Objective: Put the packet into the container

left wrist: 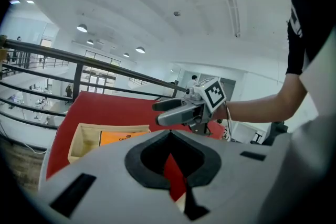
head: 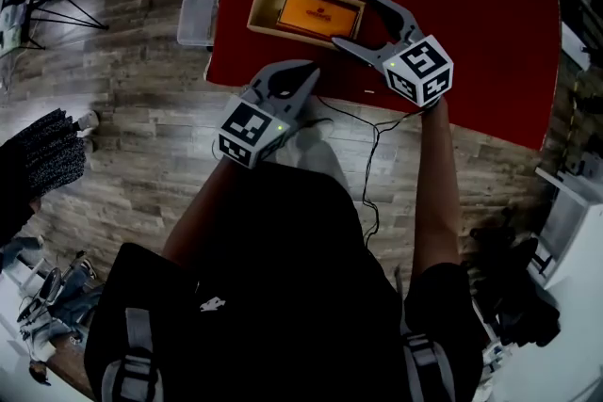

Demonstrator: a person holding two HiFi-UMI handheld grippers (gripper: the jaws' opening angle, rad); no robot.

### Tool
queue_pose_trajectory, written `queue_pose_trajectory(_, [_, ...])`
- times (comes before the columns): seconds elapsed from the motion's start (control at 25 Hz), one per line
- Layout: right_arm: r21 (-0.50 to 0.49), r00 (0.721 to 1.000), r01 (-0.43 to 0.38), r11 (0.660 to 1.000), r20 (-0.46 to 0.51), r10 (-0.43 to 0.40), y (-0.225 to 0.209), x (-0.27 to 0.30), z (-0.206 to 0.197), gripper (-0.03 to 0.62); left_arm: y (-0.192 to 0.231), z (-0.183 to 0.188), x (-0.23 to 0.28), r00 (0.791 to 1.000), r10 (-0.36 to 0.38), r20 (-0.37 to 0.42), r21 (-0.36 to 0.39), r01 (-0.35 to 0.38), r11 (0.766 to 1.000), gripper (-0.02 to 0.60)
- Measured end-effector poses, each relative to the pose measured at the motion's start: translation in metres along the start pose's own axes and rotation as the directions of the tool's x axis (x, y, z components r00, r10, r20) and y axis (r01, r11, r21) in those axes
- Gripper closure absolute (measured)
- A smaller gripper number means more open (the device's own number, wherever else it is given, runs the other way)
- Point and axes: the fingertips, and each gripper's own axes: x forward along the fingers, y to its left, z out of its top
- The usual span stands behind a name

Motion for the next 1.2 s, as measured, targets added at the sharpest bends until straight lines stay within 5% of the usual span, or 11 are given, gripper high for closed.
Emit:
queue_pose_trajectory(0.16, [0.029,0.996,0.051,0.998,0.068,-0.053,0.015,-0.026,0.013,0.193,-0.004,0.013,-0.002,1.000,-0.017,0.017,0.006,0.016,1.000,0.575])
queue_pose_trajectory(0.32, [0.047,0.975,0.164,0.985,0.146,-0.169,0.030,-0.056,0.031,0.470,-0.013,0.029,-0.006,0.999,-0.026,0.036,0.029,0.025,0.999,0.575])
queue_pose_trajectory(0.44, [0.072,0.949,0.236,0.969,0.197,-0.246,0.039,-0.078,0.037,0.547,-0.024,0.039,-0.007,0.998,-0.047,0.034,0.052,0.045,0.998,0.575])
queue_pose_trajectory(0.88, [0.201,0.831,0.410,0.890,0.320,-0.455,0.059,-0.145,0.046,0.572,-0.049,0.070,-0.012,0.992,-0.087,0.088,0.124,0.076,0.989,0.575])
queue_pose_trajectory(1.2, [0.199,0.812,0.463,0.864,0.297,-0.503,0.070,-0.156,0.042,0.572,-0.067,0.078,-0.011,0.989,-0.112,0.101,0.149,0.096,0.984,0.575])
